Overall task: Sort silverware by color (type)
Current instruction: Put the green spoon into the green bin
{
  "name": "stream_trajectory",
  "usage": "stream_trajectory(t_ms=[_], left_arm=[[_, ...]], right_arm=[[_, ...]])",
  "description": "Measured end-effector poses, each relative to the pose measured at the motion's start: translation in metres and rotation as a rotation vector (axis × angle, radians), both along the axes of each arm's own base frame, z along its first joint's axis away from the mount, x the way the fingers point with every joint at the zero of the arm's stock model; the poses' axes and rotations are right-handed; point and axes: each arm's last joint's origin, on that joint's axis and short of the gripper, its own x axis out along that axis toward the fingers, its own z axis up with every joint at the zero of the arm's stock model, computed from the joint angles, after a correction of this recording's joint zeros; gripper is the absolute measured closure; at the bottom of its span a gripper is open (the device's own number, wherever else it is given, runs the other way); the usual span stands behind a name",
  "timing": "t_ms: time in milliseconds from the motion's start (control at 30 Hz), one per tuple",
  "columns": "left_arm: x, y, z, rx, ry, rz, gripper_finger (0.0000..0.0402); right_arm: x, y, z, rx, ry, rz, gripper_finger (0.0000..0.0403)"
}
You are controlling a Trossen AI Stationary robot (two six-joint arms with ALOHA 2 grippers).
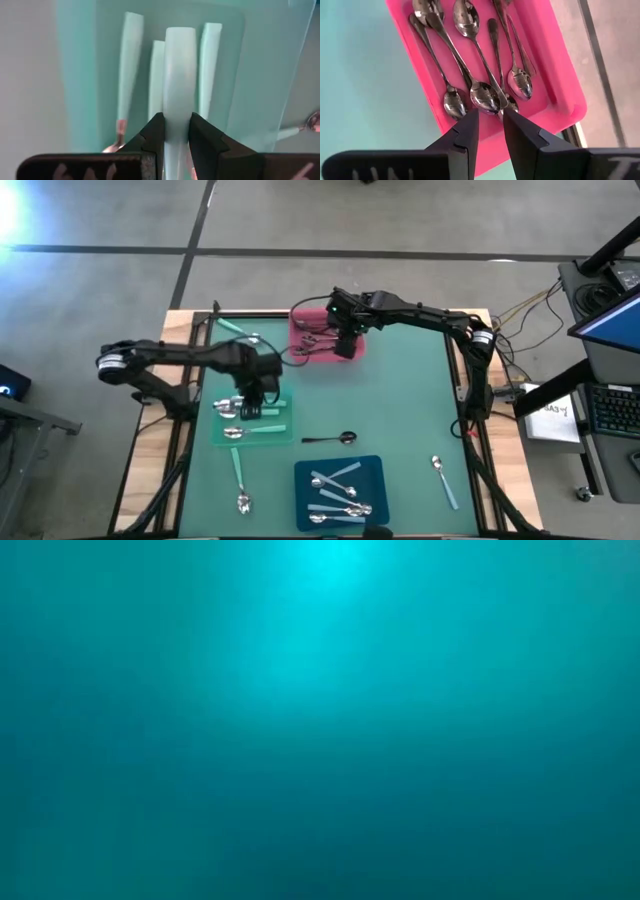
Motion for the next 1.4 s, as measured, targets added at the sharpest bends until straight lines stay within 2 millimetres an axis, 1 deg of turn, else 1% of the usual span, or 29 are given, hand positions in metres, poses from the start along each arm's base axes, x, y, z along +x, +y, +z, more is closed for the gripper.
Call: stream_trajectory(t_ms=[133,233,533,667,867,967,1100,1200,1300,1400], left_arm=[[0.002,-0.014,-0.007,-0.007,0.019,0.002,0.0336],[0.005,-0.020,-0.010,-0.009,0.033,-0.007,0.0332],[0.006,-0.022,-0.009,-0.019,0.052,0.095,0.0327],[0.006,-0.029,-0.008,-0.016,0.053,0.087,0.0326],[0.011,-0.037,0.003,0.089,0.022,0.092,0.0325],[0.006,-0.038,0.009,0.140,0.067,0.148,0.0325],[0.004,-0.041,0.015,0.136,0.045,0.234,0.0325],[0.006,-0.053,0.021,0.062,-0.015,0.268,0.0325],[0.007,-0.073,0.027,0.015,-0.088,0.288,0.0325],[0.004,-0.092,0.029,-0.012,-0.080,0.414,0.0325]], right_arm=[[0.001,0.000,0.000,0.017,-0.027,-0.053,0.0323],[0.001,-0.001,0.001,0.021,-0.037,-0.070,0.0323],[0.001,-0.001,0.001,0.024,-0.045,-0.082,0.0323],[0.001,-0.001,0.001,0.024,-0.045,-0.082,0.0323],[0.002,-0.001,0.001,0.023,-0.047,-0.081,0.0323],[0.002,-0.001,0.001,0.023,-0.048,-0.081,0.0323],[0.002,-0.001,0.001,0.023,-0.049,-0.081,0.0323],[0.002,-0.001,0.001,0.022,-0.051,-0.081,0.0323],[0.002,-0.001,0.001,0.021,-0.053,-0.081,0.0323],[0.003,-0.001,0.002,0.017,-0.063,-0.081,0.0323]])
